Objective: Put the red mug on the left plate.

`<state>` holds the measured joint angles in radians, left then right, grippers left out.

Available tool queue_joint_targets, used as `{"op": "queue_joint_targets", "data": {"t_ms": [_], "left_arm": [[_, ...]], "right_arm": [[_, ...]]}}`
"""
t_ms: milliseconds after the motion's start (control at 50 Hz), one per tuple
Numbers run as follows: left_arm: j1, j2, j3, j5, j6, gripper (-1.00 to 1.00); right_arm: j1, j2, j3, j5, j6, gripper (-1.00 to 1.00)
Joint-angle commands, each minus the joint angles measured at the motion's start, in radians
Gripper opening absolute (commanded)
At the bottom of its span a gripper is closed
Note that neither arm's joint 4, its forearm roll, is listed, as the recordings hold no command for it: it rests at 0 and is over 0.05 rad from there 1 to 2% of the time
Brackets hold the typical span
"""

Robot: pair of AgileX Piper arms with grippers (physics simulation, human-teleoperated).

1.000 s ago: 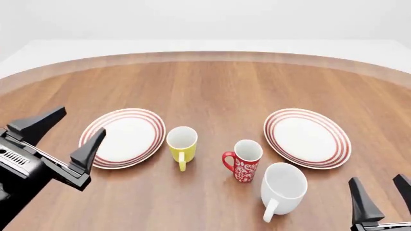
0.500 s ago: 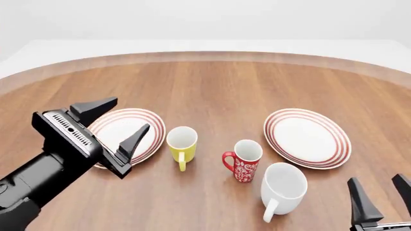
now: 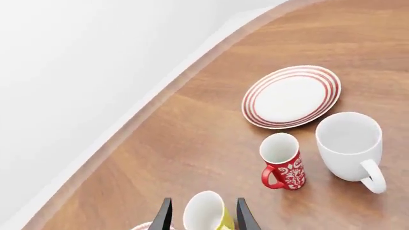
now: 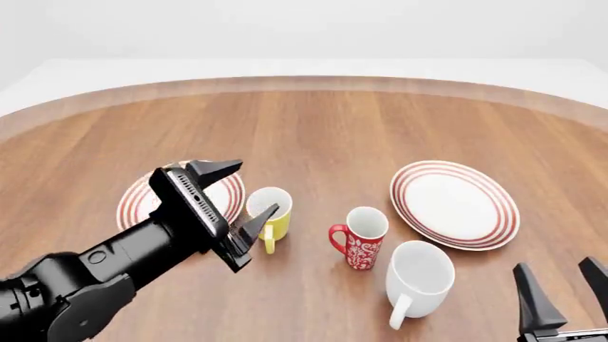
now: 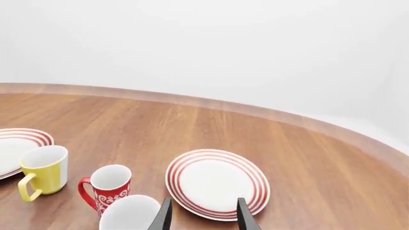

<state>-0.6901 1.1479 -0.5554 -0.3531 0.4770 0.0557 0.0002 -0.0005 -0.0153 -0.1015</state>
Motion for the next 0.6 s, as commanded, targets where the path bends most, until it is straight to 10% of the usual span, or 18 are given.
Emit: {"op": "queue_joint_targets", "data": {"t_ms": [20,600], "left_arm": [[-0.045,0.106,-0.027,-0.025,0.017,1.00],[-0.153,0.362,-0.142,0.032,-0.107,1.00]], "right_arm": [[0.005,0.000,0.000,-0.005,-0.005,1.00],[0.017,0.000,0.000,-0.008,-0.013,1.00]]}}
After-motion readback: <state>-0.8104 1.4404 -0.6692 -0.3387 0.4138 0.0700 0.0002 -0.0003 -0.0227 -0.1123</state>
